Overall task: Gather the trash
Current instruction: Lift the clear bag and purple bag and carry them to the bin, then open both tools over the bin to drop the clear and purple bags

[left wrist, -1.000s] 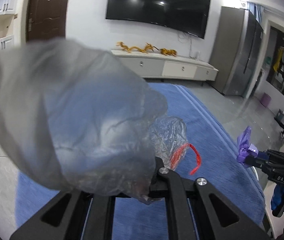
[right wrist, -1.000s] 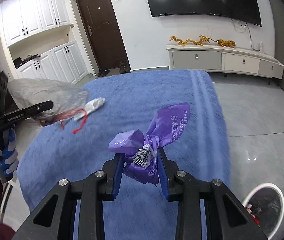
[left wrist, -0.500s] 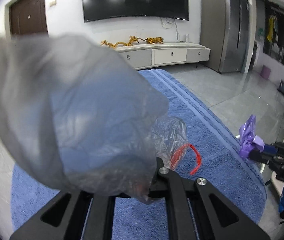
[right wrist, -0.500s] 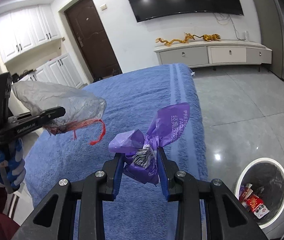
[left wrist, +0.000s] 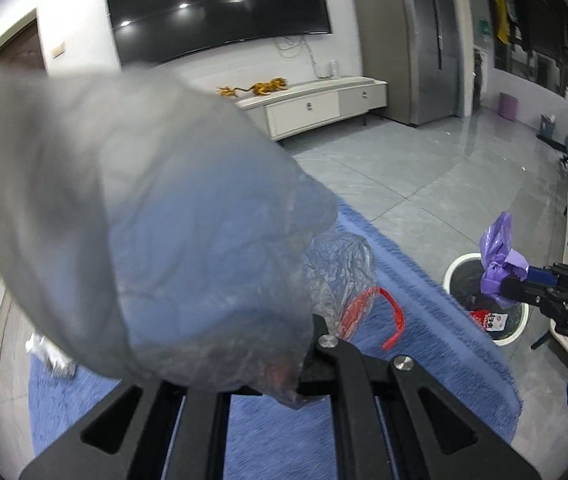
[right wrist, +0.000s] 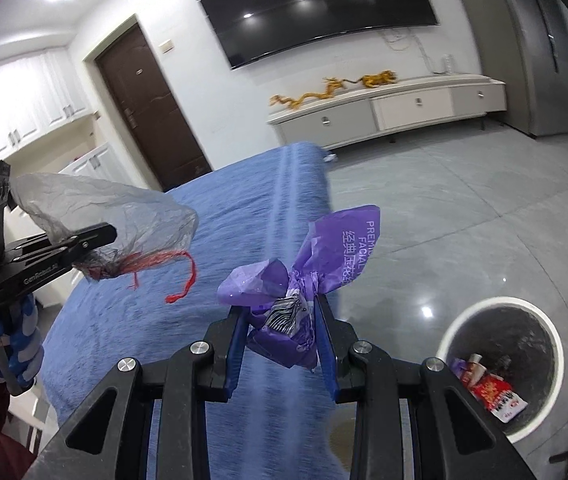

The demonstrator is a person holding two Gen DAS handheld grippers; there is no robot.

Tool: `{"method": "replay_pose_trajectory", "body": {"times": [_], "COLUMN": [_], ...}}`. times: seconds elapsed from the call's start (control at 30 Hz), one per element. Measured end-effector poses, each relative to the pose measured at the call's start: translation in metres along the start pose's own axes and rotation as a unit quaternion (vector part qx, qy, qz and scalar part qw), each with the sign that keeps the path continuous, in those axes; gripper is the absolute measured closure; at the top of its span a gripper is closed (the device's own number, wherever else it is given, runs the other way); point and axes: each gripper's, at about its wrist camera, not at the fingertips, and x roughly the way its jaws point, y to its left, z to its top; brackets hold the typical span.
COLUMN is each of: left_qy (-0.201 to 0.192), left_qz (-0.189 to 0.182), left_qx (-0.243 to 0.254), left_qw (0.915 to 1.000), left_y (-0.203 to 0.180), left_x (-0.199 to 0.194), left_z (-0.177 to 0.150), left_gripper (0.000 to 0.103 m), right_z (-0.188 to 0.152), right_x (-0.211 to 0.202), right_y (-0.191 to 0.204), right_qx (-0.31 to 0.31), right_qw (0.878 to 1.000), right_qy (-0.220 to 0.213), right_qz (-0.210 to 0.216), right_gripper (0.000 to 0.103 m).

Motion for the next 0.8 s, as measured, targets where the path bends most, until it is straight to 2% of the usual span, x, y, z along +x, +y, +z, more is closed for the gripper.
{"method": "replay_pose_trajectory", "body": {"times": [0.2, 0.37, 0.5, 0.63, 0.8], "left_qy": [0.004, 0.022, 0.050, 0.082, 0.098], "left_qz": [-0.024, -0.059, -0.107, -0.158, -0.196], "left_qx": [0.045, 0.080, 0.101, 0.119, 0.118], "left_qw": [0.9987, 0.9948, 0.9879, 0.9768, 0.9685], "left_y": [-0.047, -0.095, -0.141, -0.195, -0.248], "left_x": [0.017, 0.040, 0.067, 0.099, 0.131], "left_z": [0.018, 0.031, 0.044, 0.057, 0.070], "left_gripper": [0.096, 0.096, 0.096, 0.096, 0.095], "right_z": [-0.010, -0.022, -0.032, -0.042, -0.049], "right_x": [-0.018, -0.026, -0.027, -0.026, -0.019], "right_y": [-0.044, -0.090, -0.129, -0.168, -0.208], "right_qx": [0.042, 0.085, 0.123, 0.156, 0.174], "right_qw": [0.998, 0.994, 0.987, 0.979, 0.970], "right_qy": [-0.012, -0.014, -0.010, 0.004, 0.031], "right_qz": [-0.036, -0.072, -0.101, -0.131, -0.167], "right_gripper": [0.073, 0.073, 0.073, 0.073, 0.073]}}
